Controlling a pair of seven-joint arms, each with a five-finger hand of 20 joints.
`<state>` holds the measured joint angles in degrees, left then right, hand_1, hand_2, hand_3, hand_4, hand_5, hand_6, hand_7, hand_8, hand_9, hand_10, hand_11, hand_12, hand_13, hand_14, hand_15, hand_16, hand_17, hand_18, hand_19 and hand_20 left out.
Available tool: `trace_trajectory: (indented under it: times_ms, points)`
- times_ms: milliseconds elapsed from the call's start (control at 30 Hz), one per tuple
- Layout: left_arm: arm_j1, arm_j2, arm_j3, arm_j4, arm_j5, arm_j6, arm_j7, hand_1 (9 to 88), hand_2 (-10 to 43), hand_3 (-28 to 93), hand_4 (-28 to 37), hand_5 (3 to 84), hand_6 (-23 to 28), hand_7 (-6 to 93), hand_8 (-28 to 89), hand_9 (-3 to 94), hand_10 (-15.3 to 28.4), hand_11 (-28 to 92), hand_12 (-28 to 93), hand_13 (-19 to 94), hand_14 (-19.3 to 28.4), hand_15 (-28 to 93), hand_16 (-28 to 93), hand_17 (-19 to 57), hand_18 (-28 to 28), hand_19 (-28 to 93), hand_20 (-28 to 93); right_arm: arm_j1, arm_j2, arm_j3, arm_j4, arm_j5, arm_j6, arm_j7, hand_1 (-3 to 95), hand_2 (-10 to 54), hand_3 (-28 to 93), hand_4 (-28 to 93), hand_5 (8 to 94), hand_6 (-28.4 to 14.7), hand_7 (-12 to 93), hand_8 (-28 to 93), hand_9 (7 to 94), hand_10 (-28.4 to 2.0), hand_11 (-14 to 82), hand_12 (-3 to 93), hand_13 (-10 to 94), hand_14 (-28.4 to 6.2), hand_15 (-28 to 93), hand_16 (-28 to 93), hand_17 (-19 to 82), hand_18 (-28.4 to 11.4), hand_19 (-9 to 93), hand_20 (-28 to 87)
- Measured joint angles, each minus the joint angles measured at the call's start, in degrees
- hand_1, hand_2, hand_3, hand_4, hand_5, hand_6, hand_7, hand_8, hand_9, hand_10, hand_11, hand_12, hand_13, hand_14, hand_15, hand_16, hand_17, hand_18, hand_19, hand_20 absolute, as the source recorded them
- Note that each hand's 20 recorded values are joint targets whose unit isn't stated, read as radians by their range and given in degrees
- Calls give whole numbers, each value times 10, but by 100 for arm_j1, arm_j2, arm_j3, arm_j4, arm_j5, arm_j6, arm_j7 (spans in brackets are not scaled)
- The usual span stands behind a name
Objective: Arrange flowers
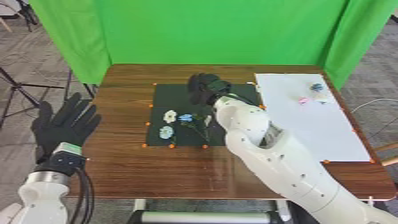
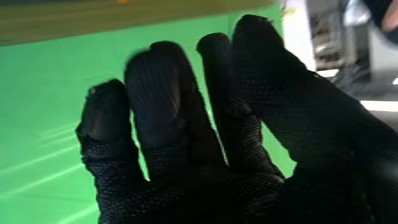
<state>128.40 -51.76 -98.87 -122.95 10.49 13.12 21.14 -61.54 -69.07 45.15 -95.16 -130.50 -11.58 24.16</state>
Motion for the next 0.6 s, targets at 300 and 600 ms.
trace_trajectory:
  times_ms: [300, 600]
  points:
    - [133, -35, -127, -32, 0, 0, 44, 239, 105, 674, -283, 331, 63, 149, -96, 257, 132, 188, 97, 156, 131, 274, -69, -35, 119, 236, 83, -111, 776, 1201, -270, 947, -174, 685, 396, -95, 801, -283, 458, -67, 216, -128, 475, -184, 162, 175, 523, -147, 637, 206, 323, -234, 838, 358]
    - [304, -37, -176, -94, -16, 18, 193, 238, 108, 678, -283, 333, 64, 153, -99, 259, 133, 192, 94, 157, 131, 279, -74, -31, 114, 234, 83, -771, 2010, 2134, -69, 1433, -177, 1180, 389, -95, 819, -283, 444, -68, 213, -130, 451, -173, 146, 161, 433, -154, 475, 138, 267, -232, 734, 296]
